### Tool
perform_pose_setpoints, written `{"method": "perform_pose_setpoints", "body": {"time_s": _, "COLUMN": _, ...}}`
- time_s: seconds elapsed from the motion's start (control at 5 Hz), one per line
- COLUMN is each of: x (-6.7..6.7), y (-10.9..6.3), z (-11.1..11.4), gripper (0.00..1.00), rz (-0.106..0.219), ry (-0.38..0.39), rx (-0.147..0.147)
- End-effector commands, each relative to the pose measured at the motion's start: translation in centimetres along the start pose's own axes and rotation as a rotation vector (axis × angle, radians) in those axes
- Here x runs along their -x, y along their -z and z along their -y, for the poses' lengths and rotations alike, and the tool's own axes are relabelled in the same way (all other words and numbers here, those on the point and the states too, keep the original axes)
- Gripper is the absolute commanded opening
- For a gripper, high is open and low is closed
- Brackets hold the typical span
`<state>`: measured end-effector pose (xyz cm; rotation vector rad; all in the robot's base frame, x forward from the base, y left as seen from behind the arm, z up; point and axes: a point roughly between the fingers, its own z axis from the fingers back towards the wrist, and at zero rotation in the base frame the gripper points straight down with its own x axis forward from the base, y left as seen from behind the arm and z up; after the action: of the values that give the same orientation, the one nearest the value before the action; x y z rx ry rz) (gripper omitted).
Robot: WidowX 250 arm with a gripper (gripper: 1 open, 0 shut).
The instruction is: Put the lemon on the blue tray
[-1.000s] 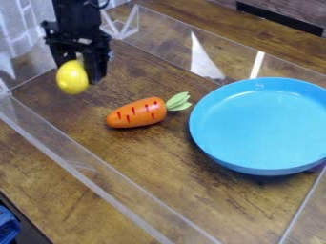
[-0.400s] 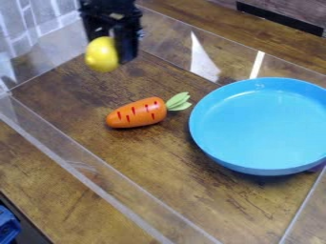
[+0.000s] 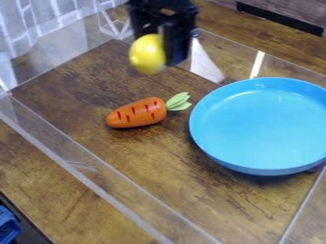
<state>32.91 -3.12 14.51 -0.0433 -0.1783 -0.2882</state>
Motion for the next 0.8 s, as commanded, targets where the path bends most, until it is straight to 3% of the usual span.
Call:
{"method": "perform_pose_setpoints", "body": {"time_s": 0.0, "x": -0.7, "y": -0.9, "z": 3.2, "gripper": 0.00, "rz": 0.063, "ry": 0.012, "rx": -0.014}}
{"method": "perform_pose_setpoints", "body": {"time_s": 0.2, "x": -1.4, "y": 0.0, "z": 6.7, "gripper": 0.00, "rz": 0.055, "ry": 0.131, "rx": 0.009}}
{"method": "perform_pose_setpoints", "body": {"time_s": 0.6, "x": -3.2, "y": -0.2, "z": 9.1, "gripper": 0.00, "rz": 0.042, "ry": 0.301, "rx": 0.037}}
